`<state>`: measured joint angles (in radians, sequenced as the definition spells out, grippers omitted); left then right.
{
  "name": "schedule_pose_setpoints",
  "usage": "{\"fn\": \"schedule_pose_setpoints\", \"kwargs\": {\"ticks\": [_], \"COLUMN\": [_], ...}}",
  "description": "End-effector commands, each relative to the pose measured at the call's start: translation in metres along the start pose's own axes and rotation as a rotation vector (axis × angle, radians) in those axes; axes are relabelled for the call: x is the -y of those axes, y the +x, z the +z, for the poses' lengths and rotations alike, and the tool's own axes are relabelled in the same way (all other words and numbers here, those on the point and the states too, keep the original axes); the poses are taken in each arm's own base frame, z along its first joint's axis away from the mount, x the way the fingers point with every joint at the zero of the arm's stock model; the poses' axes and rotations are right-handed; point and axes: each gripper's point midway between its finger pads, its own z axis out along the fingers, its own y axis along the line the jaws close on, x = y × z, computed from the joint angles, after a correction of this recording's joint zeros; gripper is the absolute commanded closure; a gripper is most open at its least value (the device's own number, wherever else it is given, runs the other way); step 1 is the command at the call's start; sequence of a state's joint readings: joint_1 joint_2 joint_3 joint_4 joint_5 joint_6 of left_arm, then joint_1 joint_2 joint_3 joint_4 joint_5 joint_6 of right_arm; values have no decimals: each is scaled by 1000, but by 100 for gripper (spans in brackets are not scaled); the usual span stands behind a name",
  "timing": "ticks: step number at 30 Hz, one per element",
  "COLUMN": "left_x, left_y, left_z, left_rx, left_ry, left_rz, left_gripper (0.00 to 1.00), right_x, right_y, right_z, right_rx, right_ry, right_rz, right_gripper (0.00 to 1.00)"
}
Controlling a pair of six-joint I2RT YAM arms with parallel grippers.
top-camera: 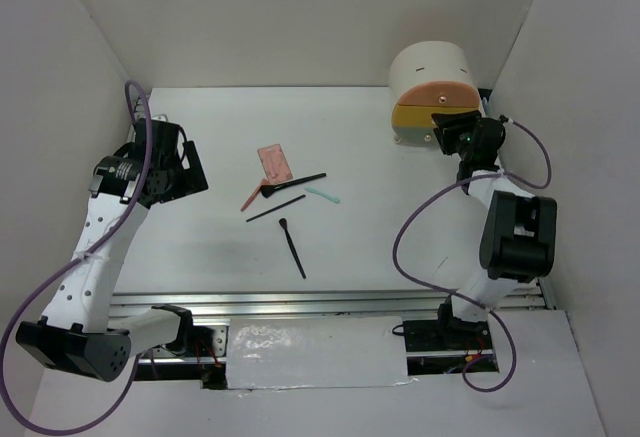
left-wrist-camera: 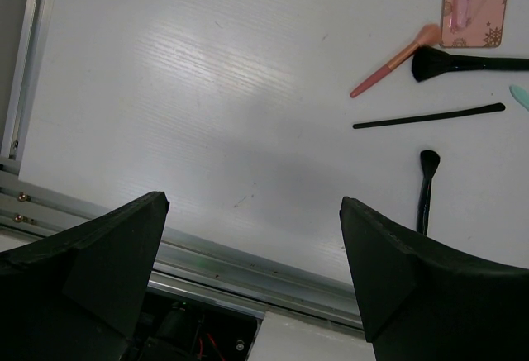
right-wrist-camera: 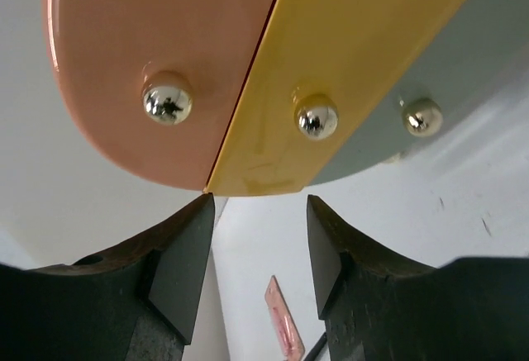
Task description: Organize the makeup
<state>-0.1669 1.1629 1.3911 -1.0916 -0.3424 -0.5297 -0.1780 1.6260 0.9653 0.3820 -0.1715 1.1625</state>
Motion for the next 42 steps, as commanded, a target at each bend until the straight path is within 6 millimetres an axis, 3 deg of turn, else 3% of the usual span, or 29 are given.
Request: {"fn": "schedule_pose_setpoints", "kwargs": {"ticks": [1,2,10,26,36,39,42], "left_x": [-1,-1,0,9,13,14,15], "left_y": [-6,-6,-11,-19,-21,-22,-22], "left_z": [-6,-6,-14,-10,-5,-4,-3], "left_rx": [33,34,41,28,17,14,12], "left_ry": [13,14,23,37,40,38,39], "left_rz": [-10,-7,-12,-19,-8,-8,-9], "left_gripper": [1,1,1,1,0,1,1], "right_x": [-38,-44,-23,12,19,19,18], "right_y": [-3,-6,-6,-14,-24,-23,-22], "right_z": [5,8,36,46,53,56,58], "right_rx": [-47,-52,-96,-75,-69,-74,-77], "right_ry": [-321,-356,-272,-186,-175,-180,-191], "right_rz": [-58,-64,-102,-92,-87,-83,-75], "right_gripper": [44,43,39,43,44,51,52]}}
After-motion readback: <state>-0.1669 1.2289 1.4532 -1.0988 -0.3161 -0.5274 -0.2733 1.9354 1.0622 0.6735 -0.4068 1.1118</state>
